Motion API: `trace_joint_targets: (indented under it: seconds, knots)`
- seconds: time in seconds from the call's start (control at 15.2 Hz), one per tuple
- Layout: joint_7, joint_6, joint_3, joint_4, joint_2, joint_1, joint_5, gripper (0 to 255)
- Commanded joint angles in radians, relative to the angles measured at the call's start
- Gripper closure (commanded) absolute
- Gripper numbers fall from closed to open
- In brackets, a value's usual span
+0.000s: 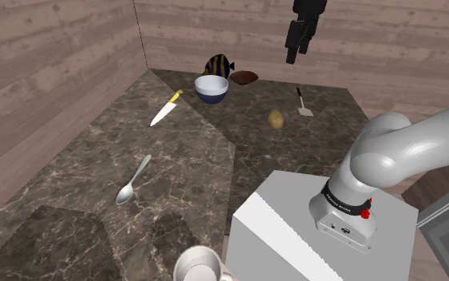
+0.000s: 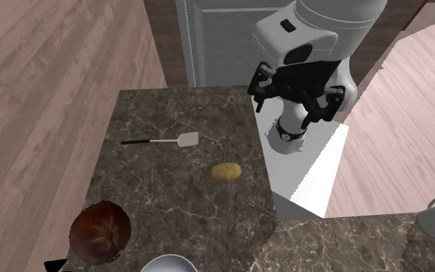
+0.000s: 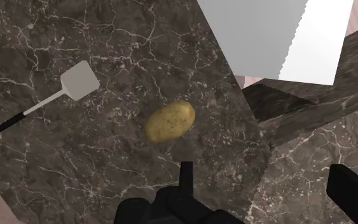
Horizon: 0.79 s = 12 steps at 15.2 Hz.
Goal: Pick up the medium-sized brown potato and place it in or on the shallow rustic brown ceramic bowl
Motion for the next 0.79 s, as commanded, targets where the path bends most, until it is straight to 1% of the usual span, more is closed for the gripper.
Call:
trace_joint_targets:
  seconds: [0.0,0.4,0.73]
  knots:
    - [0.000,0.000,0.000,0.000,0.000,0.000,0.000,0]
    - [0.188,0.212,0.007,-0.196,0.004,-0.083,0.005,0]
    - [0.342,0.400,0.011,-0.334,0.043,-0.152,0.007,0]
